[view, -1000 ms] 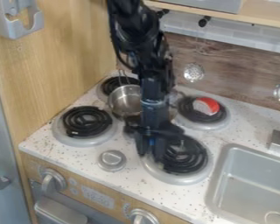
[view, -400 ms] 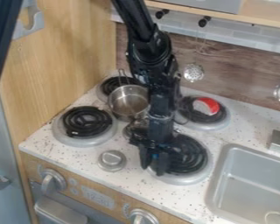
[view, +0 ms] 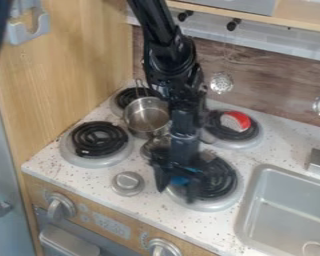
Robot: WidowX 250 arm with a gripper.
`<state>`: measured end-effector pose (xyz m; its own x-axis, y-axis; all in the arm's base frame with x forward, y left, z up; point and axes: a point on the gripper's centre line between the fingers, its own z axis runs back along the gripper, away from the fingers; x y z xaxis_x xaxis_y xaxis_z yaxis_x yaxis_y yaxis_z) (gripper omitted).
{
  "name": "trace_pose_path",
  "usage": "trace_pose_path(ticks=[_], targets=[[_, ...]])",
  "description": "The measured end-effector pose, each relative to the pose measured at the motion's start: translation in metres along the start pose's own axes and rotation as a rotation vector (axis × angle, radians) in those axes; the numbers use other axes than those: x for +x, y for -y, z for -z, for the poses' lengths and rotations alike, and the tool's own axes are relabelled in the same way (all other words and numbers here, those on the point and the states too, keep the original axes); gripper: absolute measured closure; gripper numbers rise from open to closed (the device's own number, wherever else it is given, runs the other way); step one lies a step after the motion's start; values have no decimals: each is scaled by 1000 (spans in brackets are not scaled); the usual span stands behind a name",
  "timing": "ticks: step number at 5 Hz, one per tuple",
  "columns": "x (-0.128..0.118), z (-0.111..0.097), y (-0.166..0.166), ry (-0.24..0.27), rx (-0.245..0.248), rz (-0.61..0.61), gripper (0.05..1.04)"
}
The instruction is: Move the blue fork to the lower right burner
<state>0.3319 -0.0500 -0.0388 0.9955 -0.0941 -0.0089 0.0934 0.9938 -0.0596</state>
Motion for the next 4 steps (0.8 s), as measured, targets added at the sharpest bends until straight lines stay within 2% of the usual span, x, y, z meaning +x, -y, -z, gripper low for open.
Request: trace_pose_path(ticks=[1, 2, 3, 4], targets=[[-4, -29, 1, 33, 11, -16, 65], [-12, -56, -5, 44, 4, -69, 79], [-18, -67, -10, 42, 5, -85, 85], [-21, -67, -15, 20, 36, -87, 85]])
